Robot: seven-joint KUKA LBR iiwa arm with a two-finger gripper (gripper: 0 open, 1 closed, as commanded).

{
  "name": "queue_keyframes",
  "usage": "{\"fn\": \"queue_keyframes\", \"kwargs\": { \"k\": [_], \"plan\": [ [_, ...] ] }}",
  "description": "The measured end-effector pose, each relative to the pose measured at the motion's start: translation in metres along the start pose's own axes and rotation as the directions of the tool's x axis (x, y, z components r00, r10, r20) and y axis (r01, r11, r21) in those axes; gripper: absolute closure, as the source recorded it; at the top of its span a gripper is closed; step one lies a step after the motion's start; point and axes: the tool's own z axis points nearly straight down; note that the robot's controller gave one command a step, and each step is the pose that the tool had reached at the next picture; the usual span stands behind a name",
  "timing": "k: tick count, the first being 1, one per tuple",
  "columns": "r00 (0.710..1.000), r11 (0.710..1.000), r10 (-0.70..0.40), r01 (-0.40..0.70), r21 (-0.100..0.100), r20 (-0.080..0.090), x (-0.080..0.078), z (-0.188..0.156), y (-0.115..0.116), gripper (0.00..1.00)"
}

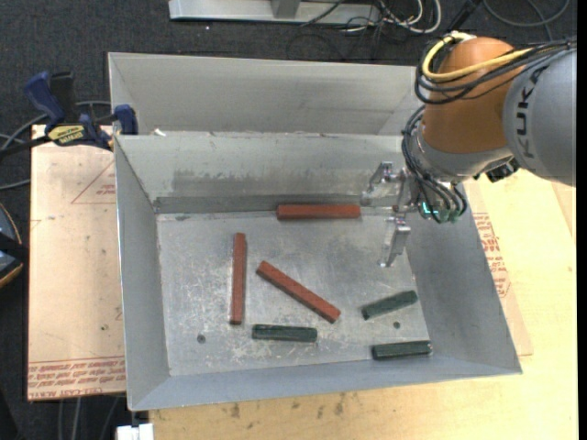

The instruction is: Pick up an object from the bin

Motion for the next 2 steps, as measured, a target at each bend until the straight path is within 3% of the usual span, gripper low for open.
{"fn": "queue_keyframes", "kwargs": {
  "k": [1, 2],
  "plan": [
    [0.997, 0.997, -0.072, 0.072, 0.000, 0.003, 0.040, 0.028, -0.007, 0.00],
    [0.983, 0.983, -0.182, 0.182, 0.001, 0.004, 0.046, 0.089, -0.043, 0.00]
  ]
}}
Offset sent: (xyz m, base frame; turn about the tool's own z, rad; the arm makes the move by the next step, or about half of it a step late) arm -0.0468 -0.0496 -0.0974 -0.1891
